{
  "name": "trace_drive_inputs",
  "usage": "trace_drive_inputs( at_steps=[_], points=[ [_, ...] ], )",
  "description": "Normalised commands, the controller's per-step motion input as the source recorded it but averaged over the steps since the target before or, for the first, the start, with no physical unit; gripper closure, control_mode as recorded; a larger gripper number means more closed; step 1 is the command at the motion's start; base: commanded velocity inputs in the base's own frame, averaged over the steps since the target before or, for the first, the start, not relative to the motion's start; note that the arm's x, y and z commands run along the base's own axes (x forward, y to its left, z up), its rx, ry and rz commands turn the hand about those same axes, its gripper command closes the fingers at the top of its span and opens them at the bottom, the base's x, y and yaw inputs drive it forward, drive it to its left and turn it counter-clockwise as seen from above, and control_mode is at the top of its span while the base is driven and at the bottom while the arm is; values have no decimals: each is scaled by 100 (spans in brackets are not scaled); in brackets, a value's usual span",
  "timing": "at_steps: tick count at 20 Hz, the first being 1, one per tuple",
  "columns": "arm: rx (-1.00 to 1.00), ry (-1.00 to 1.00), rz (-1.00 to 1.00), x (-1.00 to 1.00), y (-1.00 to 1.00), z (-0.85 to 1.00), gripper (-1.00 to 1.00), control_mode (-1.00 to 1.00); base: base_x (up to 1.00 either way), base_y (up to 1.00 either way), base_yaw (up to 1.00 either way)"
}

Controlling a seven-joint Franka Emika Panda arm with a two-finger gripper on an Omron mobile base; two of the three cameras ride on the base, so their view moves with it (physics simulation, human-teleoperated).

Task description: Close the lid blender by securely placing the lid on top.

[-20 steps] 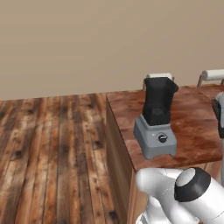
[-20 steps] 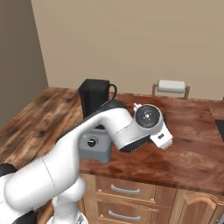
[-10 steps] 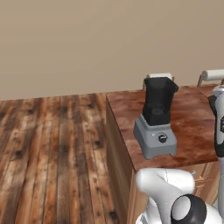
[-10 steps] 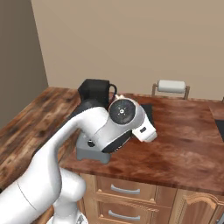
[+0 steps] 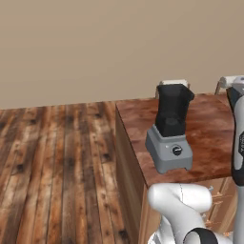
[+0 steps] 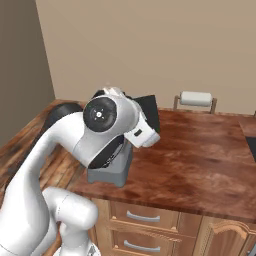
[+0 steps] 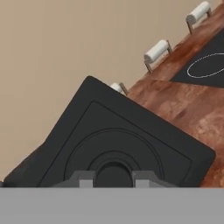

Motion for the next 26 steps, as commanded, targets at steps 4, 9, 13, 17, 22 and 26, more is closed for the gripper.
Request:
trace_drive_inputs(
  at_steps=[4,9,13,17,22,26],
  points=[
    [0,0,1,-26,58,89,100,-100,0,0,0],
    [0,5,1,-10,71,52,100,-100,0,0,0],
    [4,13,0,3,70,9,100,-100,0,0,0],
    [10,14,0,28,46,0,100,-100,0,0,0],
    [10,21,0,46,19,0,100,-100,0,0,0],
    [9,22,0,56,6,0,100,-100,0,0,0]
  ],
)
